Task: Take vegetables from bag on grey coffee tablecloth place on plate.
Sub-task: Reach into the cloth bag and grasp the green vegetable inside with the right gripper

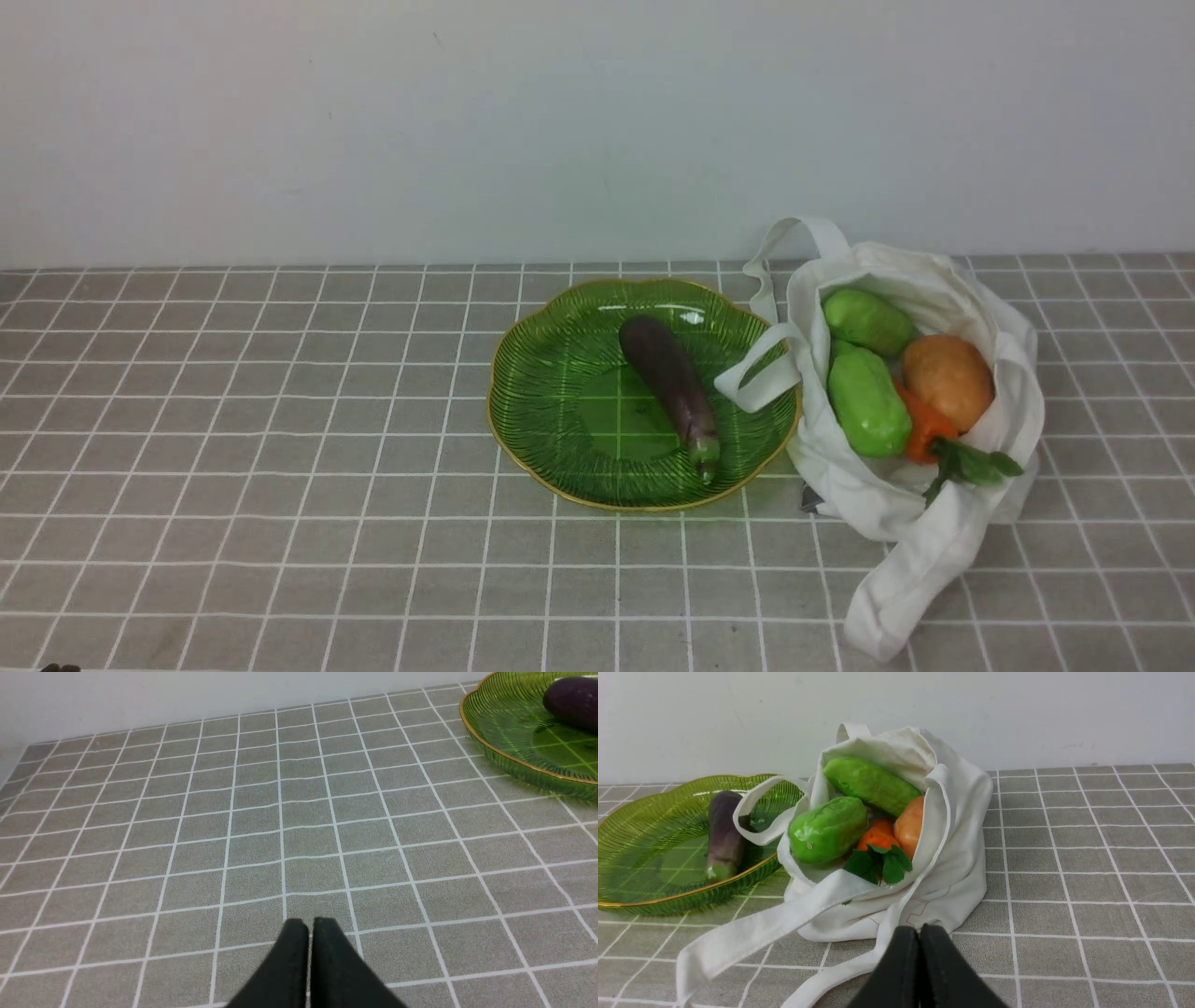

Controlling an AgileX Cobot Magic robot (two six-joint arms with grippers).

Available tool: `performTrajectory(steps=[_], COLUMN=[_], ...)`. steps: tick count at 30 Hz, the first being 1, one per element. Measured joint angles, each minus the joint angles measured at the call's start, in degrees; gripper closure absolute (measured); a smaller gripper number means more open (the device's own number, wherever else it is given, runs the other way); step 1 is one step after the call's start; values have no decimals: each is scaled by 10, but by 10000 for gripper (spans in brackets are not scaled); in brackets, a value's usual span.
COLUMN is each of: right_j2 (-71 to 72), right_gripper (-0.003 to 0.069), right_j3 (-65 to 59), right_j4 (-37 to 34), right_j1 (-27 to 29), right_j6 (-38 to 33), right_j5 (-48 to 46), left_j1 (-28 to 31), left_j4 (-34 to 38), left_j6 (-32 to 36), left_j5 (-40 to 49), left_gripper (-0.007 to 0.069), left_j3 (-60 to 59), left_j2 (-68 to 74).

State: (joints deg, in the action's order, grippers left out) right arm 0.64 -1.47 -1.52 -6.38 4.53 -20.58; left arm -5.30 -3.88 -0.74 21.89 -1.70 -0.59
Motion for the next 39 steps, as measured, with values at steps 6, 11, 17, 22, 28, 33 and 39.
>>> performTrajectory(steps=[6, 11, 17, 22, 28, 33, 39], right_j2=[0, 0, 0, 0, -99, -327, -597], right_gripper=[673, 673, 673, 673, 673, 671, 669], right_j3=[-1, -1, -1, 52, 196, 320, 385], right_j4=[-103, -315, -405, -407, -338, -192, -173], right_j1=[0, 0, -1, -2, -2, -2, -2], right_j6=[76, 191, 188, 74, -27, -15, -57], right_j5=[24, 48, 42, 12, -7, -175, -259], left_j1=[0, 0, 0, 0, 0, 0, 0], left_j4=[0, 0, 0, 0, 0, 0, 0], left_j6=[0, 0, 0, 0, 0, 0, 0], left_j5=[0, 0, 0, 0, 0, 0, 0], left_gripper=[629, 629, 629, 629, 629, 629, 629], left_j3=[0, 0, 0, 0, 0, 0, 0], left_j2=[0, 0, 0, 0, 0, 0, 0])
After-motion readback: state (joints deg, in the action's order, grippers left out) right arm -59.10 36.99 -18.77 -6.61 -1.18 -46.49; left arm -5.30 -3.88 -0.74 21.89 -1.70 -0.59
